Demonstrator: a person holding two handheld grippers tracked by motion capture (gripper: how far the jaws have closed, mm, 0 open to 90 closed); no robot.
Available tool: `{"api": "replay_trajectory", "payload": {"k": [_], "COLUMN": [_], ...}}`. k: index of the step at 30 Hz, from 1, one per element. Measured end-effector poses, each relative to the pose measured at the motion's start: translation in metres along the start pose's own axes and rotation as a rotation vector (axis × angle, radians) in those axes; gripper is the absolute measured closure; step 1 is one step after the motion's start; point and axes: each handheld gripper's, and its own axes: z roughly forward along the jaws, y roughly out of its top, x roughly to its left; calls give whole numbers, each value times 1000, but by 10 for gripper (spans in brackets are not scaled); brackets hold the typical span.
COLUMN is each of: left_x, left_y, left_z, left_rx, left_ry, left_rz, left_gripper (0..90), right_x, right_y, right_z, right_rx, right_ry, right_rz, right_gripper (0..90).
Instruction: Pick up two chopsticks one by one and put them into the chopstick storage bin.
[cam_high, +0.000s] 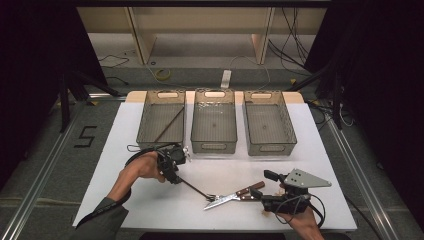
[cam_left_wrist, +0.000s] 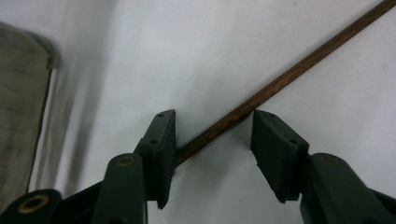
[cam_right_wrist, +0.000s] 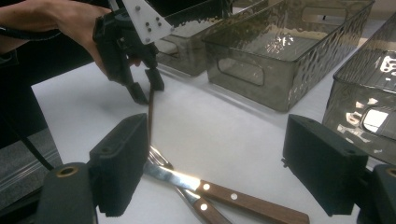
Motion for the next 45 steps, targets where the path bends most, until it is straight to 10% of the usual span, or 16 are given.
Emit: {"api": "replay_trajectory", "payload": {"k": [45], "left_x": [-38], "left_y": [-29], "left_z": [-7], "left_rx": [106], "left_ry": [-44], "left_rz": [160], "left_gripper": [814], "right_x": [1], "right_y": [0], "right_z": [1], "right_rx": [15], "right_ry": [1], "right_rz": [-10], "right_gripper": [238]}}
